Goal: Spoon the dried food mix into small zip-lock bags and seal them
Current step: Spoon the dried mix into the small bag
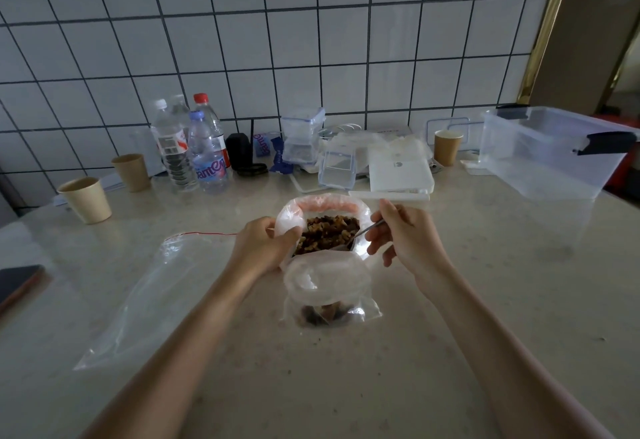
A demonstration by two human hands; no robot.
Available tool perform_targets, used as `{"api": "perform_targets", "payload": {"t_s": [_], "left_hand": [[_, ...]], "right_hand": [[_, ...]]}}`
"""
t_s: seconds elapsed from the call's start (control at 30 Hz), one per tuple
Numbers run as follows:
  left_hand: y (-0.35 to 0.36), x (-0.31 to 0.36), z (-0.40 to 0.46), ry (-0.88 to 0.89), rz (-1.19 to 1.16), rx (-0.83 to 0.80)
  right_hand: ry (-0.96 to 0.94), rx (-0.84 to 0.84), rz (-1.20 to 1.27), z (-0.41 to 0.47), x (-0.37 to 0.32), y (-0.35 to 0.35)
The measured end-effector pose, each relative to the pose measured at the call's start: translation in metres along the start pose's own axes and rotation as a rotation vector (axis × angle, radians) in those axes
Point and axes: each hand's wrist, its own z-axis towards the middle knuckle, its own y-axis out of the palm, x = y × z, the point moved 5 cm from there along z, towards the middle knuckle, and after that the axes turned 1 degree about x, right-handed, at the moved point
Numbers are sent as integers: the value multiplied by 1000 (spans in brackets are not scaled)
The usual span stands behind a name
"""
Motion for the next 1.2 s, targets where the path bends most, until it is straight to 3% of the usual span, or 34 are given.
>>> {"api": "perform_targets", "payload": {"t_s": [0.2,0.4,0.57,0.97,1.2], "left_hand": [[-1,0,-6,73,-132,5],[0,-4,-5,10,-310,0],[2,-3,-7,20,-335,-1],[8,-6,-9,7,-396,-51],[6,-2,-11,21,-349,-23]], "right_hand": [[27,-63,24,0,2,10],[85,-62,66,-3,7,10],[43,10,-4,-1,7,11],[236,-83,173,-2,23,16],[208,-34,164,-2,20,14]]}}
